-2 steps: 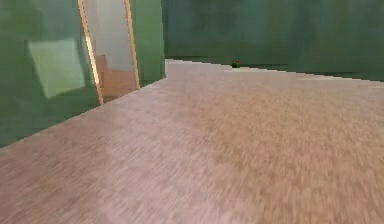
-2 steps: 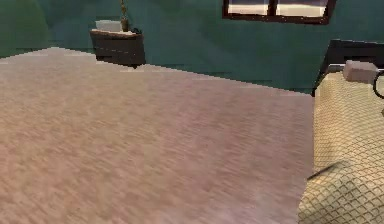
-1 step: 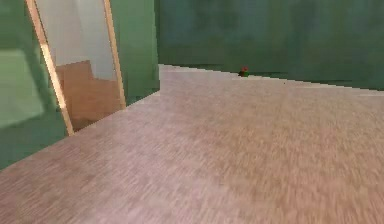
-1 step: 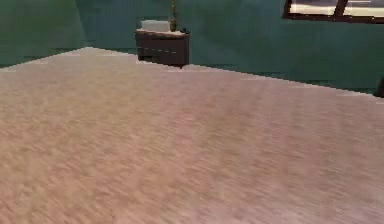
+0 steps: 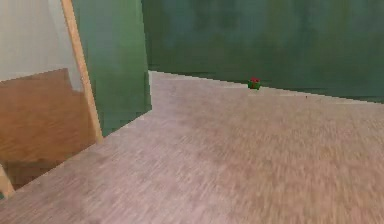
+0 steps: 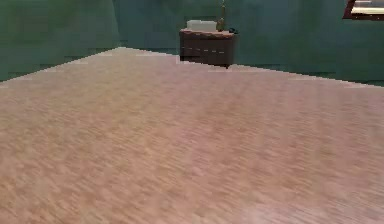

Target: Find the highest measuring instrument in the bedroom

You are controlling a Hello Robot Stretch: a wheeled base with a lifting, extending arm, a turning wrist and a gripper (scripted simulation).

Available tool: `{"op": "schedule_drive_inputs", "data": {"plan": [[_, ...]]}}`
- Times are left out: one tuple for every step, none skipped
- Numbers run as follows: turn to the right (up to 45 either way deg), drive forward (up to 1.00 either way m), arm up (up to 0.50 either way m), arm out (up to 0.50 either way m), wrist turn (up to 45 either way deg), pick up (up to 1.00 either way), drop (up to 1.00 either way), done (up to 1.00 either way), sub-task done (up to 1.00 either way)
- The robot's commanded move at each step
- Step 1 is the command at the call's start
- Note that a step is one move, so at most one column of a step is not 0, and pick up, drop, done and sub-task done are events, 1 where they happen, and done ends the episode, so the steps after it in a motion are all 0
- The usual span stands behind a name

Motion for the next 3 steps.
{"op": "schedule_drive_inputs", "data": {"plan": [[0.0,1.00,0.00,0.00,0.0,0.00,0.00,0.00,0.00],[0.0,1.00,0.00,0.00,0.0,0.00,0.00,0.00,0.00],[0.0,1.00,0.00,0.00,0.0,0.00,0.00,0.00,0.00]]}}
